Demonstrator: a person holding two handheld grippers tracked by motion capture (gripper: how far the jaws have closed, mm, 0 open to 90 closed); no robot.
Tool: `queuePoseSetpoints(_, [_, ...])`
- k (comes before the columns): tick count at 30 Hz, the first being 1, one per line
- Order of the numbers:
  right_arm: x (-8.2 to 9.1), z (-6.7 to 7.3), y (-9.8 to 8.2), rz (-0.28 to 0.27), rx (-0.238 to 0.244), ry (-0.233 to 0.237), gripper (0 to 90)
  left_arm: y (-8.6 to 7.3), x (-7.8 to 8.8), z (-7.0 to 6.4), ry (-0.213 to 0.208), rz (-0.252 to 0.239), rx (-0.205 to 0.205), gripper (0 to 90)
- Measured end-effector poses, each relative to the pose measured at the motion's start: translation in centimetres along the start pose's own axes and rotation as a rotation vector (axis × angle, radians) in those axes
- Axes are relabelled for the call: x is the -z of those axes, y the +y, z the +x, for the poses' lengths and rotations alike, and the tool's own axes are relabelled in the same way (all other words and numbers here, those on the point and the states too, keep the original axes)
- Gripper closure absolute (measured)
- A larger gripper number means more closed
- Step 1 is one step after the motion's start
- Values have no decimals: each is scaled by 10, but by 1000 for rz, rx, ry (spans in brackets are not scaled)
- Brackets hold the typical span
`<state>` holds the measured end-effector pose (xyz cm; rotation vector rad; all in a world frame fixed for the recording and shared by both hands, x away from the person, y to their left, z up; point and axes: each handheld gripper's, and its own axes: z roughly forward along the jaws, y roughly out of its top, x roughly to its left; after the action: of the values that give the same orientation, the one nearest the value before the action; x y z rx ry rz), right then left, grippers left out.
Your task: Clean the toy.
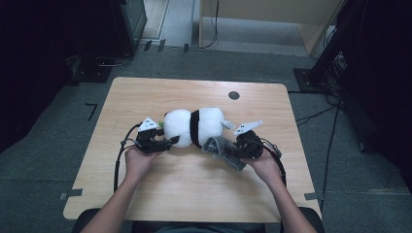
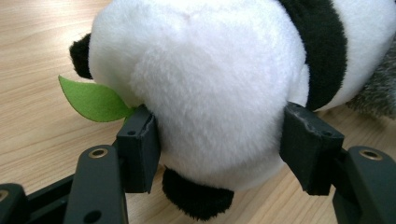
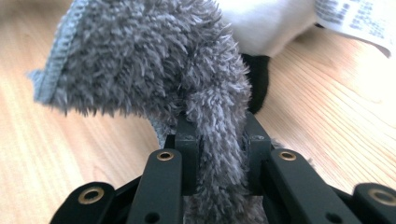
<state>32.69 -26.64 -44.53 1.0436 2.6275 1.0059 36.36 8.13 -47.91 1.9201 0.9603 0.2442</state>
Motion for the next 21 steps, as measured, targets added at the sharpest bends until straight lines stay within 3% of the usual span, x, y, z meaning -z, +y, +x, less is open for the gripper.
queuePoseSetpoints(8, [-8, 28, 18, -7, 99, 75, 751, 1, 0, -1, 2, 2, 0, 350])
queuePoseSetpoints(14, [-36, 47, 43, 16, 149, 121, 751, 2, 0, -1, 0, 1, 3, 351])
queuePoseSetpoints(21, [-66, 56, 65, 30, 187, 153, 753, 2, 0, -1, 2, 2, -1, 351])
